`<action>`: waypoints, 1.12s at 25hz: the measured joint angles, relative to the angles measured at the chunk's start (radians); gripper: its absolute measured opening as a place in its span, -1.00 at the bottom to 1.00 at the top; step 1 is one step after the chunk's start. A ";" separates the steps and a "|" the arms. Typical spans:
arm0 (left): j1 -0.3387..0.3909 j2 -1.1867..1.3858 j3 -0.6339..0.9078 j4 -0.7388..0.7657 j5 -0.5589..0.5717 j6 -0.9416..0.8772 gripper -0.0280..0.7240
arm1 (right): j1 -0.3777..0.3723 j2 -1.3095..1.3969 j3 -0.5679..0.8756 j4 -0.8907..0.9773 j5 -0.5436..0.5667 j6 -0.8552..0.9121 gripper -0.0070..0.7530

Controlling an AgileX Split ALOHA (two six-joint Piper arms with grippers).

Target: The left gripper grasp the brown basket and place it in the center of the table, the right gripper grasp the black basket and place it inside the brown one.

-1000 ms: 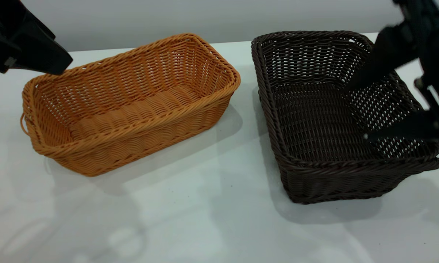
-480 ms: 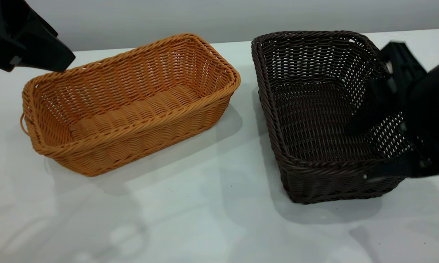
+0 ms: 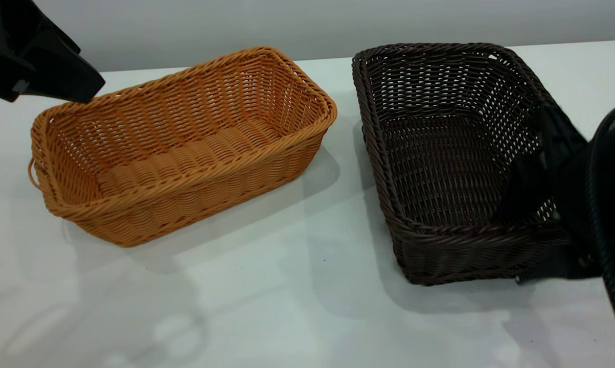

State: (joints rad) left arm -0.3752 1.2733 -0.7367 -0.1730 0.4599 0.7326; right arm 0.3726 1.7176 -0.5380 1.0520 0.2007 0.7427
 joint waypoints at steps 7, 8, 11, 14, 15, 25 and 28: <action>0.000 0.000 0.000 -0.002 0.008 -0.004 -0.04 | 0.000 0.083 -0.060 0.001 -0.026 -0.045 0.16; 0.000 0.000 0.000 -0.002 0.013 -0.004 -0.04 | 0.000 0.094 -0.074 0.001 -0.023 -0.049 0.16; 0.000 0.000 0.000 -0.003 0.021 -0.004 -0.04 | 0.000 0.125 -0.112 0.005 0.000 -0.052 0.14; 0.000 0.000 0.000 -0.003 0.034 -0.004 -0.04 | 0.000 0.147 -0.119 0.011 -0.005 -0.053 0.05; 0.000 0.000 0.000 -0.003 0.036 -0.004 -0.04 | 0.000 0.156 -0.119 0.011 -0.007 -0.054 -0.02; 0.000 0.000 0.000 -0.003 0.056 -0.004 -0.04 | -0.003 0.184 -0.117 0.011 -0.055 -0.134 -0.34; 0.000 0.000 0.000 -0.003 0.060 -0.004 -0.04 | -0.003 0.176 -0.117 0.011 -0.055 -0.144 -0.34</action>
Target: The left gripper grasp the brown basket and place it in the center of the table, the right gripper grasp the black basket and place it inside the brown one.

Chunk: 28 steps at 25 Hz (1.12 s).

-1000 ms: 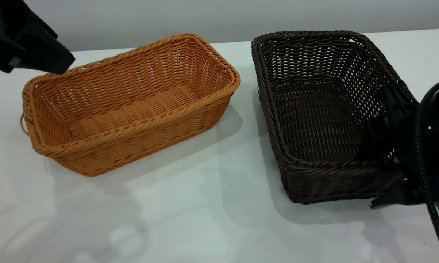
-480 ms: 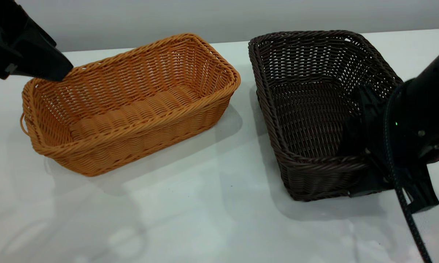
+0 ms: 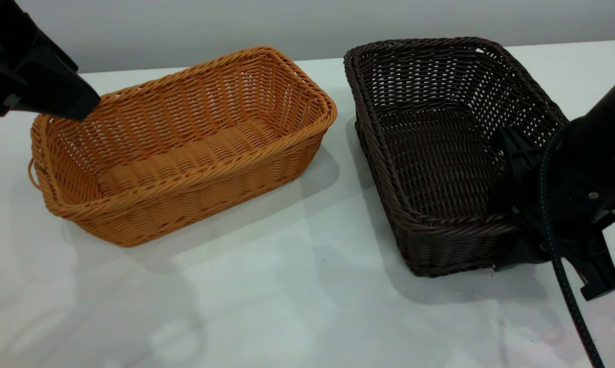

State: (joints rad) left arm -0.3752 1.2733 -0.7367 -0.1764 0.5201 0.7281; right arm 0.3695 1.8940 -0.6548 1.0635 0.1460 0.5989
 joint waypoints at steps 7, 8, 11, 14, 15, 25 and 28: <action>0.000 0.000 0.000 -0.001 0.009 0.000 -0.04 | -0.045 -0.094 0.000 -0.006 0.007 -0.023 -0.34; 0.000 0.000 0.001 -0.001 0.008 0.000 -0.04 | -0.065 -0.117 0.000 -0.014 0.009 -0.029 -0.34; 0.000 0.001 0.001 -0.001 0.008 0.000 -0.04 | -0.122 -0.170 0.000 -0.061 0.012 -0.068 -0.34; 0.000 0.018 0.001 -0.001 0.006 0.000 -0.04 | -0.170 -0.215 0.000 -0.121 0.080 -0.130 -0.34; 0.000 0.027 0.001 -0.001 0.005 0.000 -0.04 | -0.186 -0.228 0.000 -0.139 0.100 -0.152 -0.34; 0.000 0.172 0.001 0.001 -0.072 0.004 -0.04 | -0.231 -0.304 -0.001 -0.148 0.182 -0.238 -0.34; 0.000 0.221 0.001 0.001 -0.116 0.005 -0.04 | -0.231 -0.312 -0.001 -0.149 0.180 -0.239 -0.34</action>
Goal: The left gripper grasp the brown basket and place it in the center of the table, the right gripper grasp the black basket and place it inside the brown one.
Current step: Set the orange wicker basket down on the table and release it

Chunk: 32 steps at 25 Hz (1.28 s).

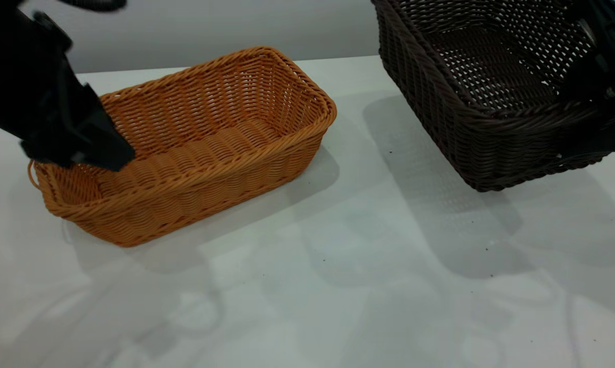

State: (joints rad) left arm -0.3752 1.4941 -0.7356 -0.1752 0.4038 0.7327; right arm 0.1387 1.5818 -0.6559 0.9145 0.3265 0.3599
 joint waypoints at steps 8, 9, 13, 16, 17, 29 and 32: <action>0.000 0.115 0.001 0.075 -0.114 0.000 -0.04 | 0.000 -0.001 -0.111 -0.016 0.082 -0.067 -0.34; 0.000 0.129 -0.002 0.086 -0.130 0.000 -0.04 | 0.000 -0.001 -0.130 -0.026 0.094 -0.075 -0.34; 0.000 0.190 -0.051 0.075 -0.121 0.001 -0.04 | 0.000 -0.001 -0.213 -0.081 0.146 -0.074 -0.34; -0.026 0.237 -0.102 0.071 -0.037 0.000 -0.04 | 0.000 -0.001 -0.256 -0.107 0.150 -0.071 -0.34; -0.037 0.245 -0.119 0.072 -0.018 0.000 -0.04 | 0.000 -0.001 -0.263 -0.108 0.147 -0.070 -0.34; -0.058 0.356 -0.190 0.079 -0.033 0.049 -0.04 | 0.000 -0.001 -0.264 -0.119 0.144 -0.062 -0.34; -0.058 0.387 -0.190 0.078 -0.033 0.049 -0.10 | 0.000 -0.001 -0.263 -0.119 0.145 -0.063 -0.34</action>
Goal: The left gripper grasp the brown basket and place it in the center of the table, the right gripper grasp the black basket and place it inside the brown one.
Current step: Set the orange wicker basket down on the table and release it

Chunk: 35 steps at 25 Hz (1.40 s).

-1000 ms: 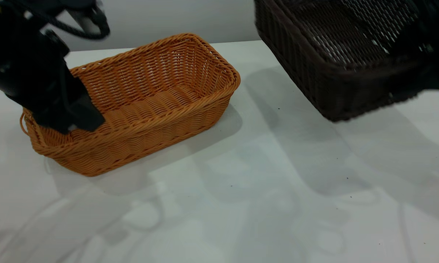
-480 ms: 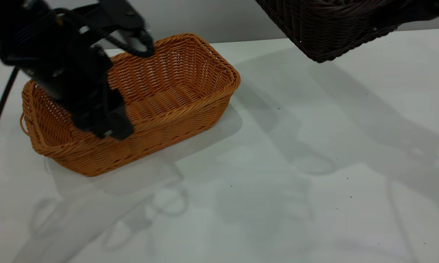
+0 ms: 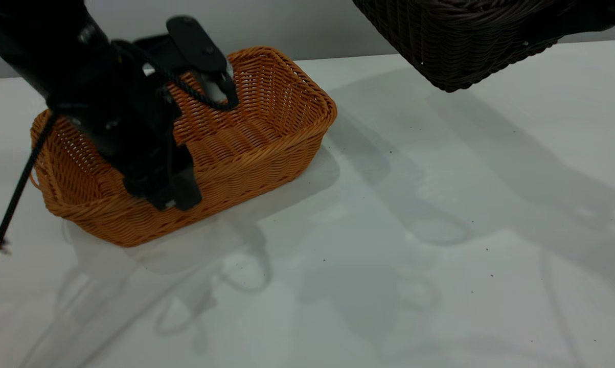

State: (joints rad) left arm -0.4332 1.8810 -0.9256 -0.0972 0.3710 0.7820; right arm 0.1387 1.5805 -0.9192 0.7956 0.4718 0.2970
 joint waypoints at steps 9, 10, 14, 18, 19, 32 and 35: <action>0.000 0.044 0.000 0.001 -0.040 0.006 -0.61 | 0.000 0.000 0.000 0.001 -0.005 -0.014 -0.34; -0.002 0.044 0.000 0.000 -0.038 0.016 -0.61 | 0.000 0.000 0.000 0.001 -0.007 -0.016 -0.34; -0.036 0.045 0.000 0.000 0.015 0.096 -0.61 | 0.000 0.000 0.000 0.002 -0.010 -0.036 -0.34; -0.100 0.045 0.000 0.000 0.065 0.182 -0.61 | 0.000 0.000 0.000 0.002 0.000 -0.040 -0.34; -0.120 0.045 0.000 -0.001 0.067 0.194 -0.61 | 0.000 0.000 0.000 0.002 0.001 -0.048 -0.34; -0.291 0.047 -0.033 -0.014 0.084 0.194 -0.61 | -0.001 0.001 0.000 0.000 0.026 -0.075 -0.34; -0.289 0.047 -0.049 -0.011 0.084 0.190 -0.61 | -0.001 0.001 0.000 0.000 0.031 -0.075 -0.34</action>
State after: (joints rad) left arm -0.7220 1.9282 -0.9748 -0.1085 0.4551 0.9721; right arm 0.1378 1.5814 -0.9192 0.7960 0.5023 0.2215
